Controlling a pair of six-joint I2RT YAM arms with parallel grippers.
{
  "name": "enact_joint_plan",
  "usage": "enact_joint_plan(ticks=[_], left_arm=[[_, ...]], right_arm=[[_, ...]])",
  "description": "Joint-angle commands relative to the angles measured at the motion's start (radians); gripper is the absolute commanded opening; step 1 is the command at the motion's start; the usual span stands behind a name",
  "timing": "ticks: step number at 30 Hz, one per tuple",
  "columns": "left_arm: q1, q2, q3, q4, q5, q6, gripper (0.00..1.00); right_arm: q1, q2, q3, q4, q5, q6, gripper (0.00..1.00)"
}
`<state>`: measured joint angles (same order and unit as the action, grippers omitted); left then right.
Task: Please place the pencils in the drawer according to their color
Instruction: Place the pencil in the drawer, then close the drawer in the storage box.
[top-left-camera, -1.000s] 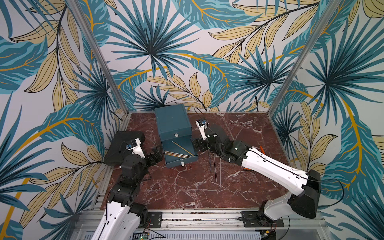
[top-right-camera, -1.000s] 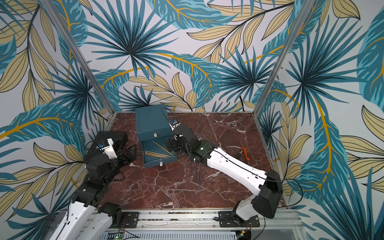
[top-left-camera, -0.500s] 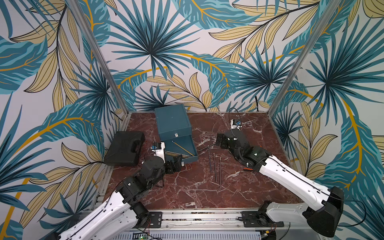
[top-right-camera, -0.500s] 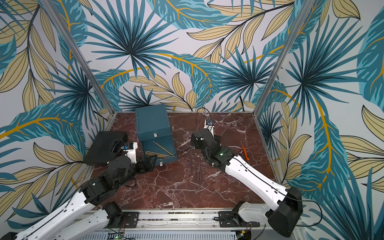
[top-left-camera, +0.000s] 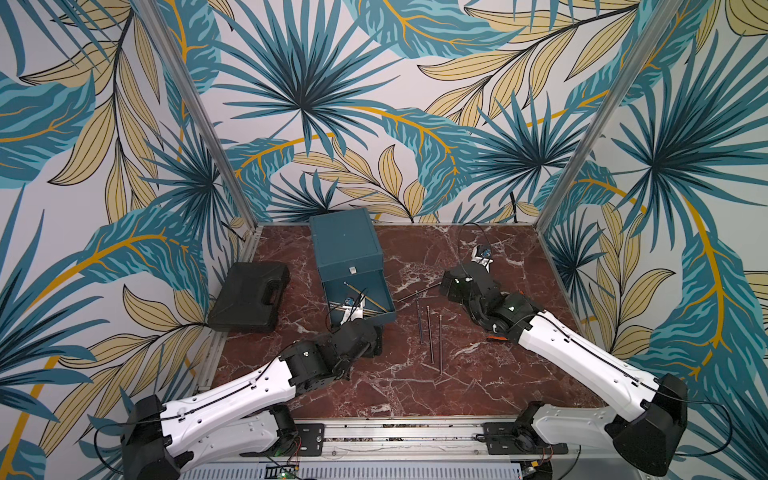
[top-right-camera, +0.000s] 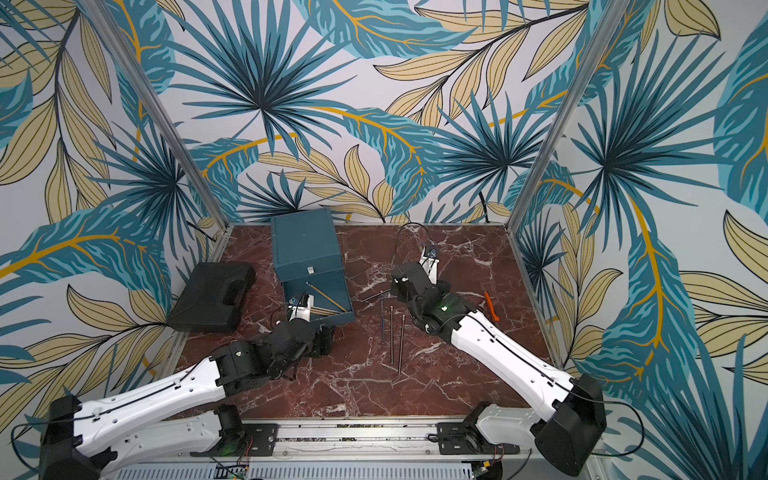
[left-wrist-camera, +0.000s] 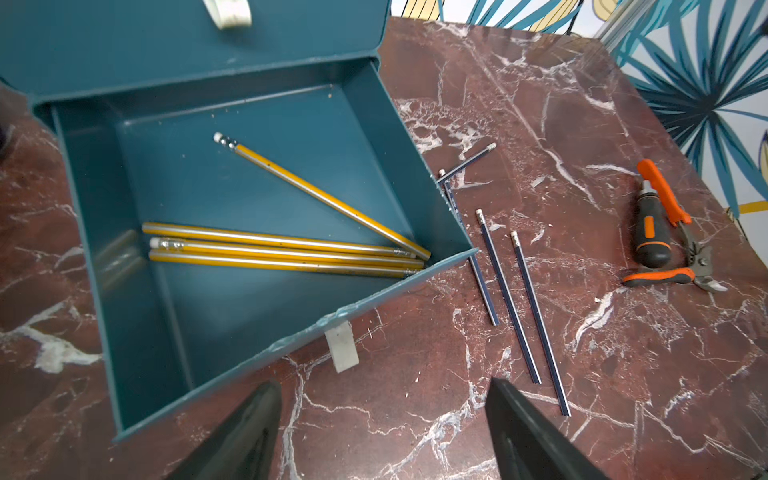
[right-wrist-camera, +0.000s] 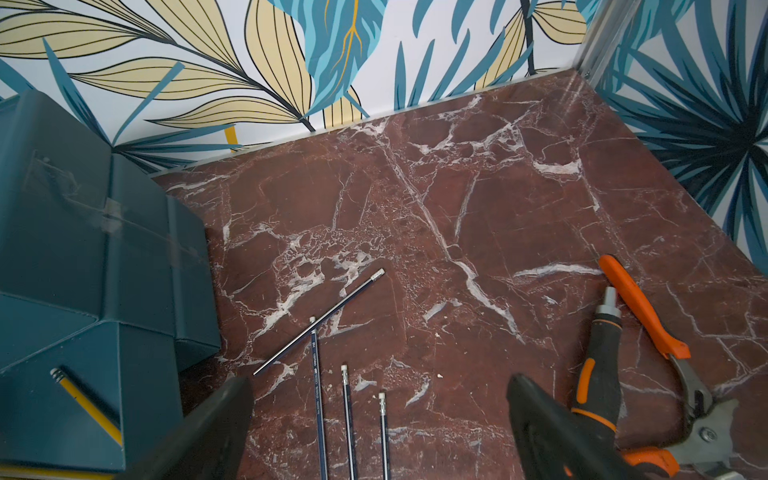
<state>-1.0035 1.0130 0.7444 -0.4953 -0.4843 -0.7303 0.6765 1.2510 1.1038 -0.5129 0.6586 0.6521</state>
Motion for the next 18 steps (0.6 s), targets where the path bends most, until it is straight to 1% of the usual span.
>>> enact_joint_plan(ticks=[1, 5, 8, 13, 18], left_arm=[[-0.024, 0.02, 0.004, -0.013, -0.056, -0.048, 0.78], [-0.024, 0.047, -0.018, -0.001, -0.085, -0.078, 0.73], [-0.025, 0.053, -0.057, 0.05, -0.115, -0.085, 0.69], [-0.023, 0.042, -0.136, 0.162, -0.224, -0.047, 0.61], [-0.007, 0.038, -0.186, 0.306, -0.235, 0.002, 0.59]], right_arm=[[-0.005, -0.008, -0.024, -0.032, 0.041, 0.031, 0.99], [-0.007, -0.004, -0.028, -0.032, 0.045, 0.043, 0.99], [-0.007, 0.001, -0.028, -0.035, 0.043, 0.051, 0.99], [-0.007, 0.002, -0.03, -0.039, 0.051, 0.051, 0.99], [-0.007, 0.004, -0.028, -0.038, 0.045, 0.057, 0.99]])
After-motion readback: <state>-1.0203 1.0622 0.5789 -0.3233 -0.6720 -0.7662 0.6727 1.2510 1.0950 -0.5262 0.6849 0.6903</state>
